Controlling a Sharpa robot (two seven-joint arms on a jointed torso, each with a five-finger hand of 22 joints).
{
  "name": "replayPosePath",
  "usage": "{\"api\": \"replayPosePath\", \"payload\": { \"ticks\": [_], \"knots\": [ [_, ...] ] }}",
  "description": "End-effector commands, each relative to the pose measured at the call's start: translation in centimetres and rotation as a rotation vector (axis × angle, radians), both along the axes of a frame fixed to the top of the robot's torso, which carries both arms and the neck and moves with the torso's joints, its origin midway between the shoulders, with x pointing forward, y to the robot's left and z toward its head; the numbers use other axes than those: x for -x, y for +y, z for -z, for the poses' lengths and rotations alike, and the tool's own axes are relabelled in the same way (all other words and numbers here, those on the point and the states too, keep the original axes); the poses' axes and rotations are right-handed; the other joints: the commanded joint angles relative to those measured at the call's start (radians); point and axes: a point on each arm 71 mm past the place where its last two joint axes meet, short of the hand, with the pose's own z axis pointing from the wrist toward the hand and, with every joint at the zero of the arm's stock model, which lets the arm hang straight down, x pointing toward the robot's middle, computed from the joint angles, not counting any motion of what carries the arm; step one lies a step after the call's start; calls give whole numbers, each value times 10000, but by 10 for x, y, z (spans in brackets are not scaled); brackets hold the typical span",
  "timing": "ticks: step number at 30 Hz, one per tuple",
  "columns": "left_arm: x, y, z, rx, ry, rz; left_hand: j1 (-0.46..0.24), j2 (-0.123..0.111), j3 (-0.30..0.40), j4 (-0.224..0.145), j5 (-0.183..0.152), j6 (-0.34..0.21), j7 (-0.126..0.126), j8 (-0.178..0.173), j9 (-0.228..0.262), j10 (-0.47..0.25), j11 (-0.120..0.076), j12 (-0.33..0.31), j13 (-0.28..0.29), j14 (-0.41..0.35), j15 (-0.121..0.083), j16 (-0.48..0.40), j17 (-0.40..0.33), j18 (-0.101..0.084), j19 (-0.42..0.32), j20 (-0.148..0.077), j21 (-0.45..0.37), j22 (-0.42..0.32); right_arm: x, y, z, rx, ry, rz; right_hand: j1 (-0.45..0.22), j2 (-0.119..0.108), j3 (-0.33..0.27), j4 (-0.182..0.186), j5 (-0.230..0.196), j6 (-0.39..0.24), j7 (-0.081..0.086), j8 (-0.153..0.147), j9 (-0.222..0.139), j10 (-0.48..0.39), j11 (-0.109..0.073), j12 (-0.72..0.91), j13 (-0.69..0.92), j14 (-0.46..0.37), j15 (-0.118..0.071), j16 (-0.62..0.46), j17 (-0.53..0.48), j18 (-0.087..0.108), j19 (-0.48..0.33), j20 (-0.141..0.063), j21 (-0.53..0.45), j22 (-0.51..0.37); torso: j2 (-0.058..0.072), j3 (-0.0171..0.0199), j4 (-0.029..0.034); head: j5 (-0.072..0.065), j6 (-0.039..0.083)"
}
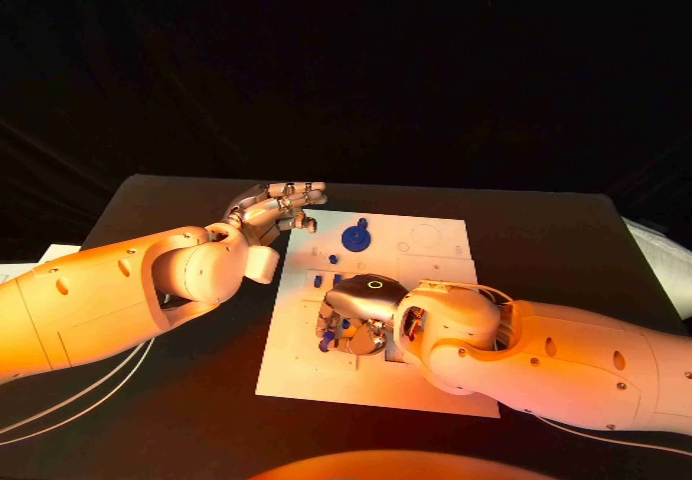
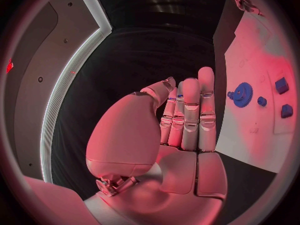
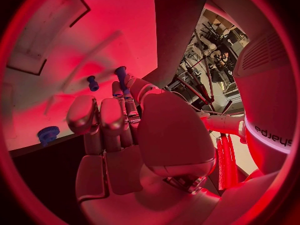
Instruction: Assemble the parts on the task board
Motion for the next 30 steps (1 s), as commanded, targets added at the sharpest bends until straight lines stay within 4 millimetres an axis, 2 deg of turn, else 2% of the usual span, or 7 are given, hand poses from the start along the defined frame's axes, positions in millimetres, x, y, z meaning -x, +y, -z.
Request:
{"api": "replayPosePath", "payload": {
  "ticks": [1, 6, 8, 11, 15, 23, 30],
  "knots": [
    [1, -3, -1, 96, -77, 204, 32, 26, -44, -27, -24, -74, -5, 42, -5, -55, 10, 53, 13, -66, 12, -34, -11, 103, -38, 8, -62, -16, 4, 3, 6, 619, -130, -266, -24, 97, 66, 5, 41, 72, 27, -13, 20, 52, -24, 32, 14, 199, -28, 29, 5, -150, 48, -4, 52, 5, 0, -4, 6, -13, 3],
    [0, -3, -1, 92, -74, 199, 32, 26, -44, -27, -24, -74, -5, 42, -5, -55, 10, 53, 13, -66, 12, -34, -11, 103, -38, 8, -62, -16, 5, 5, 8, 720, -111, -315, -145, 12, 26, 20, 46, -12, 50, -71, 1, -17, 3, -46, 3, 189, -10, 37, 1, -148, 28, 7, 47, -5, -8, -12, 8, -27, -3],
    [1, -3, -1, 91, -71, 200, 32, 26, -44, -27, -24, -74, -5, 42, -5, -55, 10, 53, 13, -66, 12, -34, -11, 103, -38, 8, -62, -16, 4, 5, 9, 749, -69, -292, -303, -133, -21, 58, 176, -306, 165, -233, -73, -281, 102, -222, -18, 168, 65, 22, -33, -145, -14, 47, 20, -47, -9, -16, 8, -24, -8],
    [1, -3, -1, 82, -57, 198, 32, 26, -44, -27, -24, -74, -5, 42, -5, -55, 10, 53, 13, -66, 12, -34, -11, 103, -38, 8, -62, -16, 3, 3, 10, 672, -80, -188, -579, -467, -217, 116, 415, -979, 364, -304, -224, -911, 317, -498, -19, 104, 240, -62, -160, -121, -131, 187, -84, -197, -3, -8, -1, -16, -6],
    [1, -2, -1, 76, -47, 195, 32, 26, -44, -27, -24, -74, -5, 42, -5, -55, 10, 53, 13, -66, 12, -34, -11, 103, -38, 8, -62, -16, 2, 1, 8, 314, -246, -52, -682, -687, -550, 74, 405, -1997, 348, -296, -252, -1580, 365, -565, -10, 61, 283, -83, -209, -38, -349, 260, -317, -534, -1, -1, -2, -31, 7],
    [0, 1, 0, -31, -71, 149, 32, 26, -44, -27, -24, -74, -5, 42, -5, -55, 10, 53, 13, -66, 12, -34, -11, 103, -38, 8, -62, -16, 4, -10, -8, -1484, -909, 468, -612, -649, -1638, 95, 490, -2287, 392, -267, -212, -2475, 466, -244, 41, -30, 369, -236, -447, 15, -490, 359, -551, -826, -2, 6, -8, -60, 69],
    [-1, 3, 0, -73, -85, 114, 32, 26, -44, -27, -24, -74, -5, 42, -5, -55, 10, 53, 13, -66, 12, -34, -11, 103, -38, 8, -62, -16, 3, -35, -27, -2201, -967, 1064, -469, -530, -2024, 142, 518, -2183, 432, -247, -198, -2493, 465, 27, 53, -114, 368, -489, -776, 63, -605, 363, -719, -1070, -14, -13, -10, -140, 103]
  ]
}}
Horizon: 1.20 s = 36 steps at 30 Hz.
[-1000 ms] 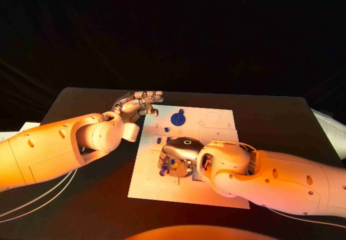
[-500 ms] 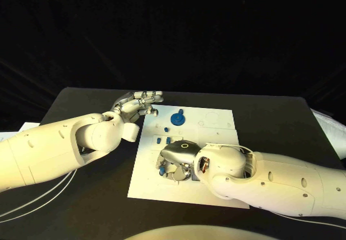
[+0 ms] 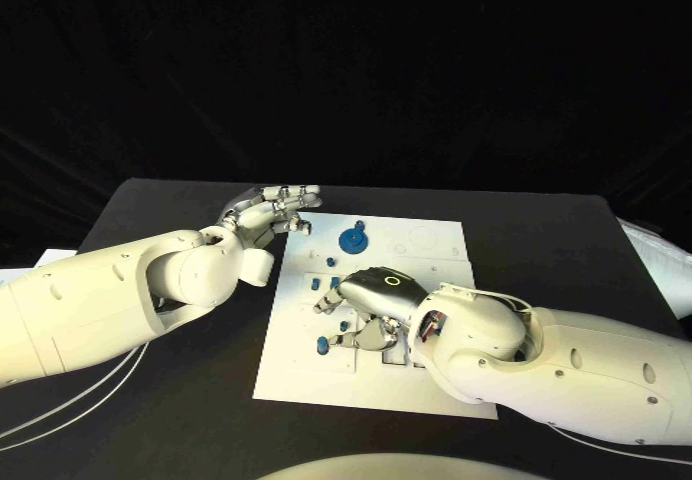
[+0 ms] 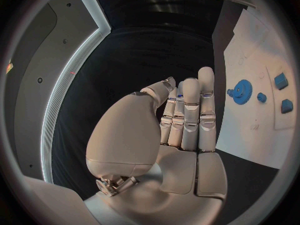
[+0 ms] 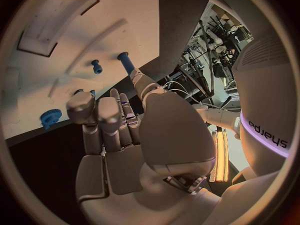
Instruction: Assemble the parts on the task board
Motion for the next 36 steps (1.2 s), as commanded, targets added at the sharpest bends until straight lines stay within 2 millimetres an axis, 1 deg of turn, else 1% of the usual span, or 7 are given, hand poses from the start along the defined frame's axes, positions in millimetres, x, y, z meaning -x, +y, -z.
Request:
{"api": "replayPosePath", "payload": {
  "ticks": [1, 7, 12, 16, 20, 26, 36],
  "knots": [
    [1, -1, -1, 31, -91, 191, 32, 26, -44, -27, -24, -74, -5, 42, -6, -55, 9, 53, 16, -67, 11, -34, -11, 104, -38, 8, -62, -16, -3, -14, -14, -847, -54, 465, 138, 13, -158, 19, 70, 81, 53, 24, 17, -37, -8, 131, 14, -95, 26, -200, -237, 78, -154, -18, -151, -200, -7, -13, -1, -54, 30],
    [1, -1, -1, 22, -85, 188, 32, 26, -44, -27, -24, -74, -5, 42, -6, -55, 9, 53, 16, -67, 11, -34, -11, 104, -38, 8, -62, -16, -12, -64, -28, -967, 1104, 1956, 134, 355, -252, 185, 205, 693, 60, 213, 92, 1577, -194, 1058, 240, 103, -95, 243, 306, -52, 288, -86, 285, 469, -23, -30, -8, -306, 82],
    [3, -1, -2, 34, -82, 216, 48, 54, -69, -44, -25, -78, 3, 61, -2, -81, 16, 108, 27, -102, 15, -39, -55, 105, -45, 11, -77, -20, -14, -116, -30, -593, 2182, 3836, -812, 192, -768, 927, 1105, 1085, -437, 340, 105, 4086, -810, 2632, 1316, 564, -589, 1797, 2113, -593, 1818, -524, 2085, 3132, -64, -58, -89, -488, 115],
    [3, -2, -2, 46, -81, 247, 43, 57, -74, -42, -26, -75, 3, 64, -1, -81, 16, 114, 28, -101, 16, -33, -48, 104, -45, 12, -79, -21, -10, -142, -26, -117, 2513, 4743, -1073, 204, -1513, 1439, 1799, 1161, -665, 551, 139, 4240, -897, 5973, 5080, 653, -647, 2660, 3169, -743, 2176, -744, 2642, 3974, -84, -73, -177, -549, 130],
    [3, -3, -2, 58, -78, 276, 43, 57, -74, -42, -26, -75, 3, 64, -1, -81, 16, 114, 28, -101, 16, -33, -48, 104, -45, 12, -79, -21, -7, -160, -22, 426, 2100, 5223, -799, 477, -2153, 1744, 1820, 1144, -567, 875, 287, 4055, -952, 9465, 9248, 679, -668, 3240, 3952, -835, 2288, -666, 2877, 4346, -113, -85, -253, -643, 145],
    [3, -4, -2, 65, -73, 295, 43, 57, -74, -42, -26, -75, 3, 64, -1, -81, 16, 114, 28, -101, 16, -33, -48, 104, -45, 12, -79, -21, 1, -171, -9, 1439, 2222, 5544, -987, 496, -2757, 2161, 1794, 1178, -610, 1126, 446, 4273, -942, 10392, 10460, 719, -688, 3455, 4268, -854, 2351, -647, 2963, 4500, -130, -90, -316, -663, 141],
    [3, -3, -1, 61, -76, 274, 25, 64, -92, -32, -29, -68, 3, 75, 2, -82, 17, 136, 34, -107, 18, -30, -57, 103, -47, 15, -84, -22, 10, -168, 9, 2061, 2665, 5745, -1182, 527, -3190, 2318, 1621, 1096, -605, 1244, 535, 4016, -926, 10049, 10291, 681, -668, 3396, 4171, -833, 2282, -628, 2923, 4429, -122, -85, -285, -697, 149]
  ]
}}
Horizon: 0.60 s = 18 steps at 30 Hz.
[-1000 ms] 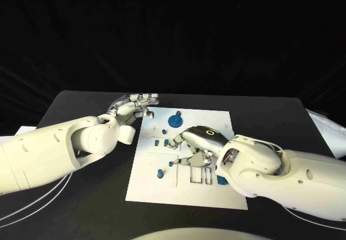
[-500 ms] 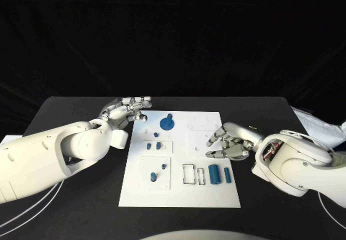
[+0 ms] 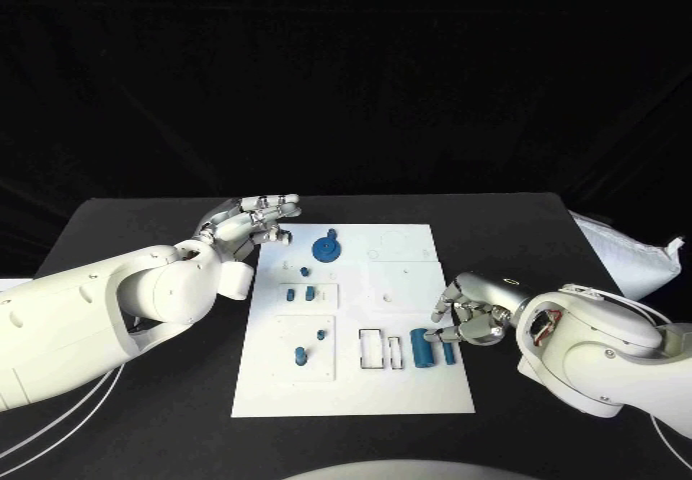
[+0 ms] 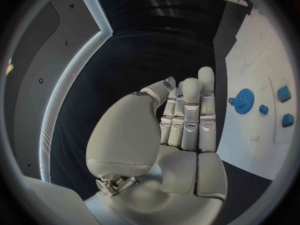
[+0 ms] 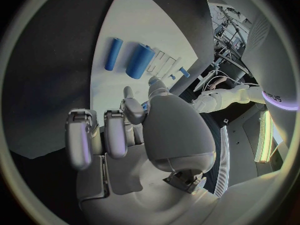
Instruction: Assemble the parts on the task board
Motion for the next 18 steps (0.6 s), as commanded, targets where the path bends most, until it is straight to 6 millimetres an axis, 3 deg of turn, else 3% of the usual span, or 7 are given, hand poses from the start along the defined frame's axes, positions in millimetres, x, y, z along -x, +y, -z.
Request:
{"api": "replayPosePath", "payload": {
  "ticks": [1, 18],
  "knots": [
    [1, -2, -1, 85, -82, 177, 25, 64, -50, 10, -29, -68, 3, 35, 2, -82, 17, 39, 9, -70, -18, -29, -10, 104, -47, 15, -44, -12, 2, 2, 6, 630, 208, 175, -133, 22, -118, 10, -55, -43, -3, 43, 29, -50, -10, -19, 65, 652, -27, -15, 397, -126, -1, 5, 7, 1008, 6, -1, -4, 0, 6],
    [1, -2, -1, 94, -80, 185, 5, 69, -66, 21, -31, -67, 3, 42, 3, -88, 17, 55, 12, -72, -16, -22, -10, 103, -48, 18, -49, -14, 4, 13, 21, 976, 860, 5, -393, 211, -446, 15, -123, 33, -55, 256, 184, 93, -46, 245, 500, 659, -51, 16, 447, -136, 25, -6, 32, 1061, 8, 2, 5, 17, -58]
  ]
}}
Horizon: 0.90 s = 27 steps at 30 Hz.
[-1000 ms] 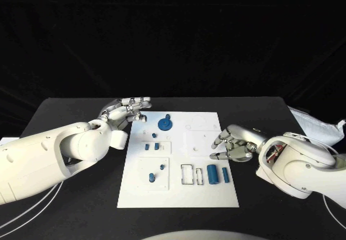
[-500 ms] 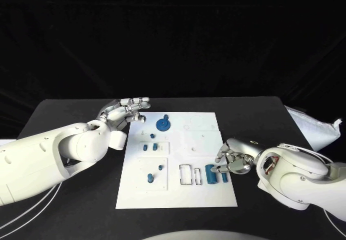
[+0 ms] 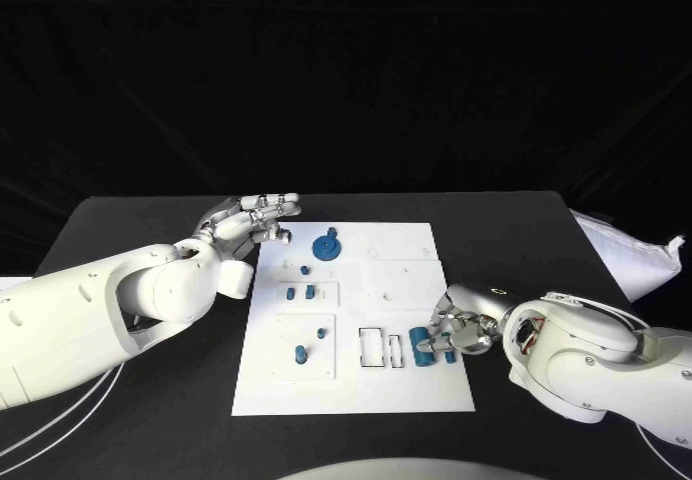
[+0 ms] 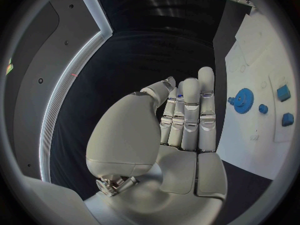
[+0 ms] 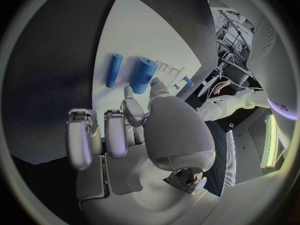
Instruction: Assemble the parts on the task board
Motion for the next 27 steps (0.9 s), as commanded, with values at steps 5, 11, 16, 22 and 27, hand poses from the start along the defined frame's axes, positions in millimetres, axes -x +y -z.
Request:
{"api": "replayPosePath", "payload": {
  "ticks": [5, 11, 16, 22, 27],
  "knots": [
    [1, -2, 0, 95, -75, 179, 5, 69, -66, 21, -31, -67, 3, 42, 3, -53, -17, 55, 15, -70, -18, -22, -11, 102, -48, 18, -50, -15, 0, 2, 7, 594, 271, -197, -136, 12, -107, 2, -49, 47, -66, 104, 49, 15, 2, -15, -6, 653, -58, 1, 427, -134, 16, -12, 29, 1053, -11, -6, 18, 47, -49],
    [1, -1, 0, 89, -62, 173, 5, 69, -66, 21, -31, -67, 3, 42, 3, -53, -17, 55, 15, -70, -18, -22, -11, 102, -48, 18, -50, -15, -2, 6, 11, 656, 260, -283, -159, 29, -141, 2, -65, 55, -72, 128, 70, -8, -2, -57, -26, 647, -62, -16, 401, -129, -1, -15, 17, 1030, -6, -10, 18, 62, -49],
    [1, -1, 0, 89, -49, 183, 5, 69, -66, 21, -31, -67, 3, 42, 3, -53, -17, 55, 15, -70, -18, -22, -11, 102, -48, 18, -50, -15, -3, 10, 16, 688, 325, -336, -61, 122, -149, -32, -76, 82, -92, 191, 124, -4, -20, -50, 31, 647, -75, -12, 413, -128, -4, -25, 15, 1031, -4, -15, 28, 67, -66],
    [1, 0, 0, 80, -39, 173, 5, 69, -66, 21, -31, -67, 3, 42, 3, -53, -17, 55, 15, -70, -18, -22, -11, 102, -48, 18, -50, -15, -4, 10, 21, 676, 386, -296, 387, 431, -94, -120, 206, 119, -129, 328, 265, 15, -59, -73, 141, 651, -110, -7, 427, -134, 10, -58, 25, 1058, -13, -15, 8, 95, -77],
    [1, 0, 0, 84, -35, 186, -4, 85, -83, 25, -27, -69, -1, 53, 4, -70, -21, 84, 20, -80, -17, -16, -26, 104, -49, 21, -59, -18, -4, 10, 21, 465, 277, -85, 692, 674, -44, -137, 1108, 177, -167, 413, 380, 60, -99, -67, 255, 661, -147, 12, 463, -140, 30, -91, 39, 1089, -14, -15, 1, 77, -64]
  ]
}}
